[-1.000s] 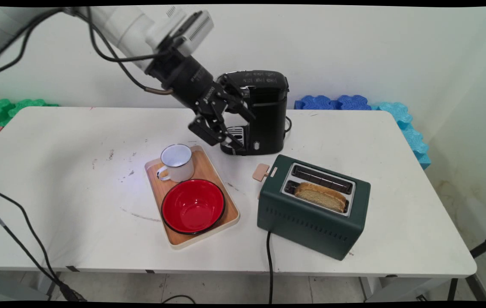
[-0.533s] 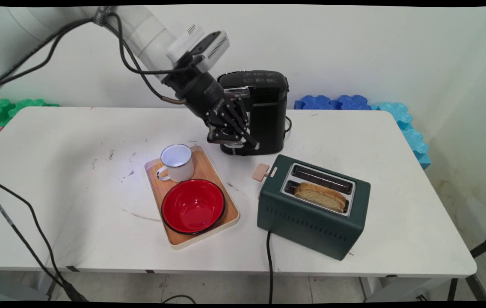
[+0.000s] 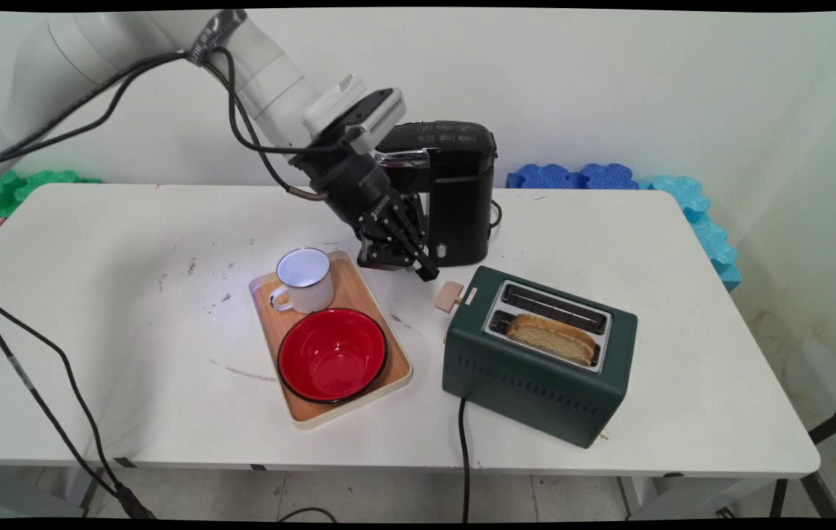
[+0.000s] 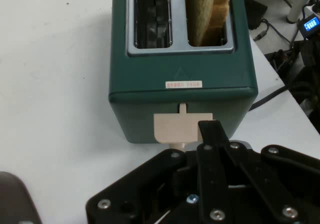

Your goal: Press the toaster switch

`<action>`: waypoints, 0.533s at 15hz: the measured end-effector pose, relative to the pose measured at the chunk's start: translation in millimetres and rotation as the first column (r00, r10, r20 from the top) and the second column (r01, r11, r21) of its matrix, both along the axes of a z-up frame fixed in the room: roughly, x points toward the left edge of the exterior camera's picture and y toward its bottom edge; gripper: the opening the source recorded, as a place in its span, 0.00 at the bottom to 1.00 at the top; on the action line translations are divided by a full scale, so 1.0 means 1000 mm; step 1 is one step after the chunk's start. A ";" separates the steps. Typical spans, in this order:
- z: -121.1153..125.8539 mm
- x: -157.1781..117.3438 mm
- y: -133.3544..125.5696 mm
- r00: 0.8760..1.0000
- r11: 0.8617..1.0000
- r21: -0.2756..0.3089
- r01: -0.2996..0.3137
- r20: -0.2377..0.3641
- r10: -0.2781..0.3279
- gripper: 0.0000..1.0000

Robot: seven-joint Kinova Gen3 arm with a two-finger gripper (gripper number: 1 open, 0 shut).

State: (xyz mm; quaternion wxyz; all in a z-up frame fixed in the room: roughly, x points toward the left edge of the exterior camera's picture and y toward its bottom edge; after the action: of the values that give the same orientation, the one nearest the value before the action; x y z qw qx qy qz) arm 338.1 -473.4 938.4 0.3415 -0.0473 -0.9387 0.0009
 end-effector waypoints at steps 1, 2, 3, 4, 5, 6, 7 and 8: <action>-0.002 -0.001 -0.001 1.000 1.000 0.004 0.000 0.001 0.000 0.00; -0.005 -0.003 -0.001 1.000 1.000 0.009 -0.002 0.002 0.002 0.00; -0.007 -0.005 -0.002 1.000 1.000 0.014 -0.004 0.002 0.004 0.00; -0.009 -0.007 -0.003 1.000 1.000 0.020 -0.008 0.001 0.008 0.00; -0.011 -0.009 -0.003 1.000 1.000 0.025 -0.011 0.000 0.011 0.00; -0.013 -0.011 -0.003 1.000 0.999 0.032 -0.014 -0.002 0.015 0.00; -0.015 -0.013 -0.003 1.000 0.999 0.037 -0.018 -0.003 0.018 0.00; -0.016 -0.014 -0.003 1.000 0.999 0.042 -0.021 -0.003 0.021 0.00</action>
State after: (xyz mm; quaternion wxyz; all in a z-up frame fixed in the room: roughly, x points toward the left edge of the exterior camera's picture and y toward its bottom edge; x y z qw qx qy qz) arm 324.0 -476.9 921.9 0.3441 -0.0304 -0.9383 -0.0151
